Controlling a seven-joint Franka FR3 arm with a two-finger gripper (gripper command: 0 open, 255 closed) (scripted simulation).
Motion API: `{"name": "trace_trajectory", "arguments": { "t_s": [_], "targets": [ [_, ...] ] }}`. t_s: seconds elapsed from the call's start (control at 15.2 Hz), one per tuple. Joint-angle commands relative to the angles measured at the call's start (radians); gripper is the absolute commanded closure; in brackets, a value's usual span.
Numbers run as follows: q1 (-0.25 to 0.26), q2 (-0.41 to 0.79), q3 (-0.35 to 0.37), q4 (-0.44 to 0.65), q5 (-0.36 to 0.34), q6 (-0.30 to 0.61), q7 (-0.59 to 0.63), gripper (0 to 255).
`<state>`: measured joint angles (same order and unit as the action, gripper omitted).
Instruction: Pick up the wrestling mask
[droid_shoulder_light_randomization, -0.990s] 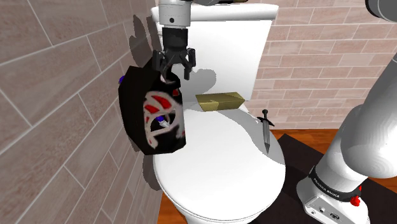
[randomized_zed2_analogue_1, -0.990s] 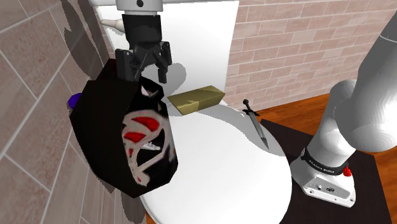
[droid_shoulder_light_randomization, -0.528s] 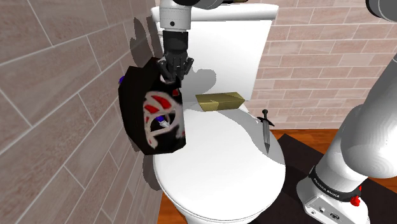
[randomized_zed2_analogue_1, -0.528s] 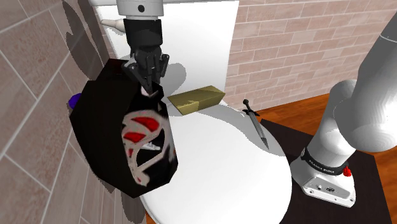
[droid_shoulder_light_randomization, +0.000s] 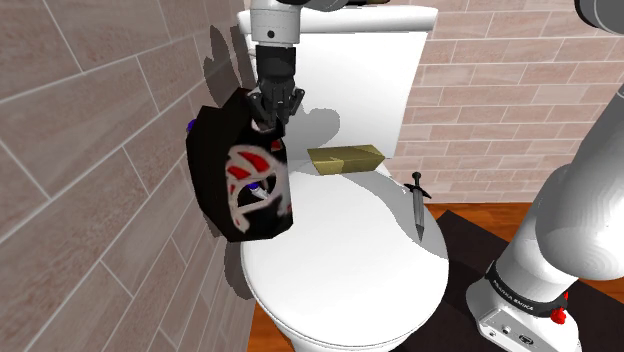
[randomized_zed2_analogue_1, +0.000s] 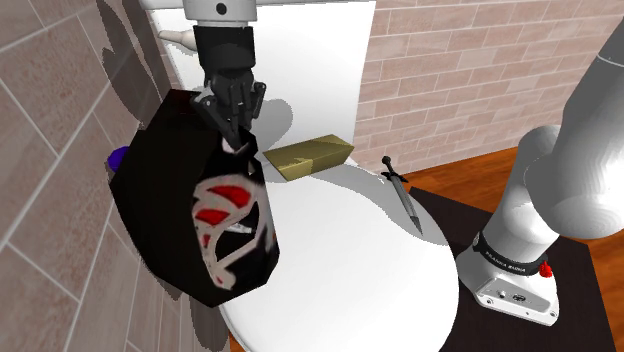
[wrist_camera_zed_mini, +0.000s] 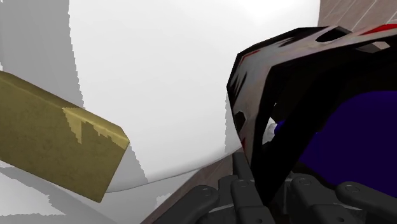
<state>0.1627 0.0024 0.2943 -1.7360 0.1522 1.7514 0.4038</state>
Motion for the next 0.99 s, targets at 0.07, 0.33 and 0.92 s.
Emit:
{"name": "trace_trajectory", "arguments": {
  "t_s": [0.07,0.33,0.92],
  "targets": [
    [0.0,0.003,0.0,0.044,-0.002,-0.038,0.006,255],
    [0.0,0.011,0.0,0.107,-0.005,-0.093,0.015,255],
    [0.003,0.037,0.001,0.235,-0.013,-0.195,0.033,255]
  ]
}}
